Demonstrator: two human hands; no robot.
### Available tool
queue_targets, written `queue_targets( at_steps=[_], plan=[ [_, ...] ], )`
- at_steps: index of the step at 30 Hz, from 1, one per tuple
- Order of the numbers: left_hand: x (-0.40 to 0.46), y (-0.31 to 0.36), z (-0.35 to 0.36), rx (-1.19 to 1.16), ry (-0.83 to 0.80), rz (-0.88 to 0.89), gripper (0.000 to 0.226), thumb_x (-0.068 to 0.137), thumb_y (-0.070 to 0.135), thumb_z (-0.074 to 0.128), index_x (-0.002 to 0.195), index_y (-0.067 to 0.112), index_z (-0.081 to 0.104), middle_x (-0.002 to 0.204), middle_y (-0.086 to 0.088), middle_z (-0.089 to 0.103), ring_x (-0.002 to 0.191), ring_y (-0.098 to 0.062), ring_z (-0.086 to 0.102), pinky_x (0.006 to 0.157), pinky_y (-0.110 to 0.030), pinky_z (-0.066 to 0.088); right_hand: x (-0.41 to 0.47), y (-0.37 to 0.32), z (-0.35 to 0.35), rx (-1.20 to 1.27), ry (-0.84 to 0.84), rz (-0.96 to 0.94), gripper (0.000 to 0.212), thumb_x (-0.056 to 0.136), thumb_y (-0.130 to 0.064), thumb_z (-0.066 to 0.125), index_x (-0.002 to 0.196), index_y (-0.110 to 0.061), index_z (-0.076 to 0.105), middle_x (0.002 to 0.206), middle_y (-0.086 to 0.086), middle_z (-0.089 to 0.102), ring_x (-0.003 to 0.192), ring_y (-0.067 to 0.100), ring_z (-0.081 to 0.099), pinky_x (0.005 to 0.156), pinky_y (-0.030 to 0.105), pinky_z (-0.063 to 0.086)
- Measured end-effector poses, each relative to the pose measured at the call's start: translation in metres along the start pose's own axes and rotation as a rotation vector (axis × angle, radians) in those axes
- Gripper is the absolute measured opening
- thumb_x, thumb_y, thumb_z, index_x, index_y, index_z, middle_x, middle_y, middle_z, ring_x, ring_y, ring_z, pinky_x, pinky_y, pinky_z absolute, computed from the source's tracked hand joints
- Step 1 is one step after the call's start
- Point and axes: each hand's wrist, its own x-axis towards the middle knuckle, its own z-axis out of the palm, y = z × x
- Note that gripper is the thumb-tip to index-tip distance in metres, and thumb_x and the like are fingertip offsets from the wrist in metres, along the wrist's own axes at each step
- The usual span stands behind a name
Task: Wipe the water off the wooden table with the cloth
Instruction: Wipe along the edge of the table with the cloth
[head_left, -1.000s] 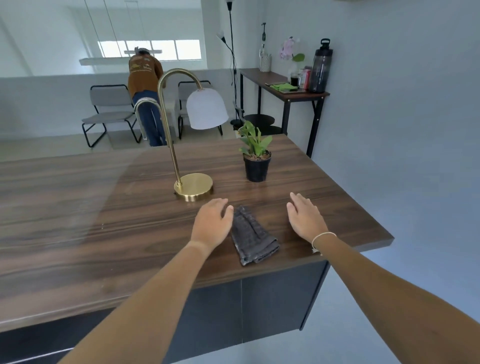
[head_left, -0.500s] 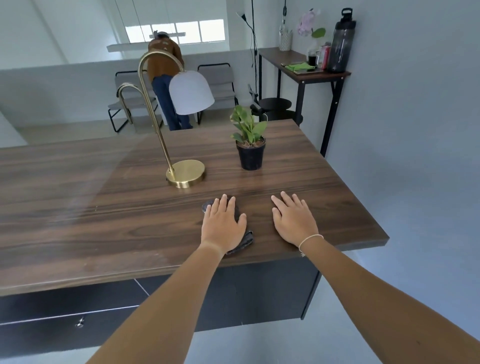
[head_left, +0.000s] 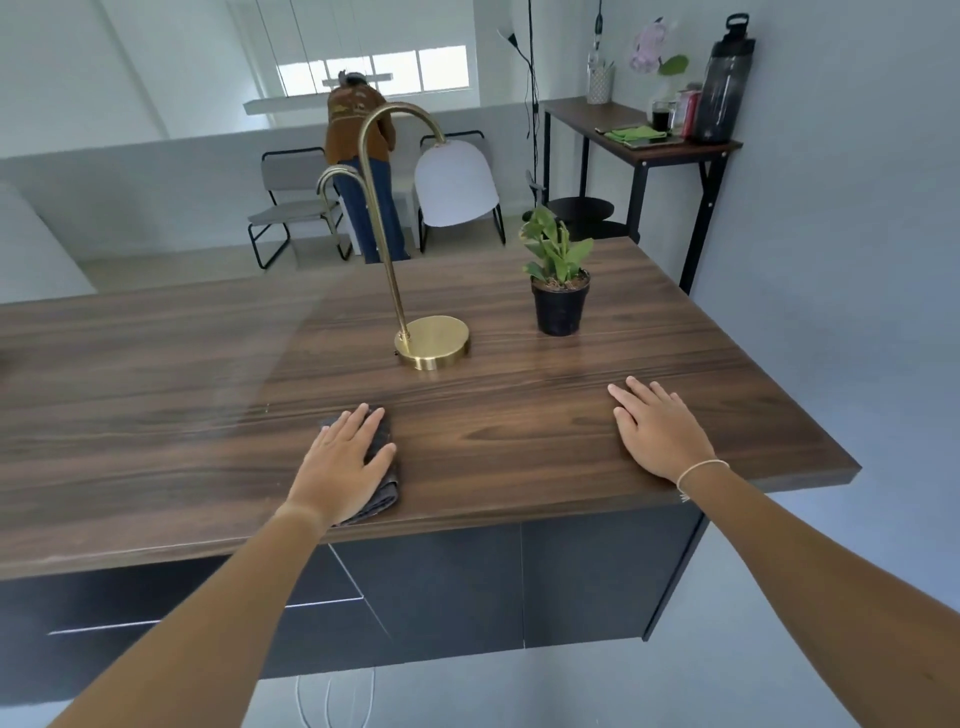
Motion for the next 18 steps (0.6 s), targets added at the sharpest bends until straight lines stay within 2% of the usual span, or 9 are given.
queue_targets(
  at_steps=[5,11,18],
  plan=[
    [-0.008,-0.050,-0.020,-0.005,-0.012,0.005,0.055,0.094,0.037,0.036,0.145,0.022,0.020,0.157,0.000,0.014,0.145,-0.018,0.008,0.118,-0.034,0.003,0.001,0.002,-0.002,-0.015,-0.009,0.020,0.046,0.100,-0.029,0.026,0.145,-0.025,0.030,0.157,0.003,0.021,0.145,0.028,0.017,0.118,0.042,0.010],
    [-0.011,-0.071,-0.025,-0.027,-0.028,0.065,0.054,0.094,0.036,0.037,0.144,0.024,0.021,0.156,0.002,0.015,0.145,-0.015,0.008,0.118,-0.032,0.003,-0.004,-0.001,-0.004,-0.041,-0.017,0.038,0.046,0.100,-0.030,0.024,0.146,-0.025,0.028,0.158,0.003,0.019,0.145,0.027,0.015,0.118,0.042,0.010],
    [-0.007,-0.073,-0.028,-0.002,-0.052,0.055,0.057,0.093,0.038,0.039,0.144,0.021,0.021,0.156,0.001,0.015,0.145,-0.017,0.010,0.118,-0.033,0.004,-0.003,-0.007,-0.002,-0.031,-0.021,0.032,0.046,0.100,-0.030,0.024,0.145,-0.025,0.029,0.158,0.003,0.020,0.145,0.027,0.015,0.119,0.042,0.010]
  ],
)
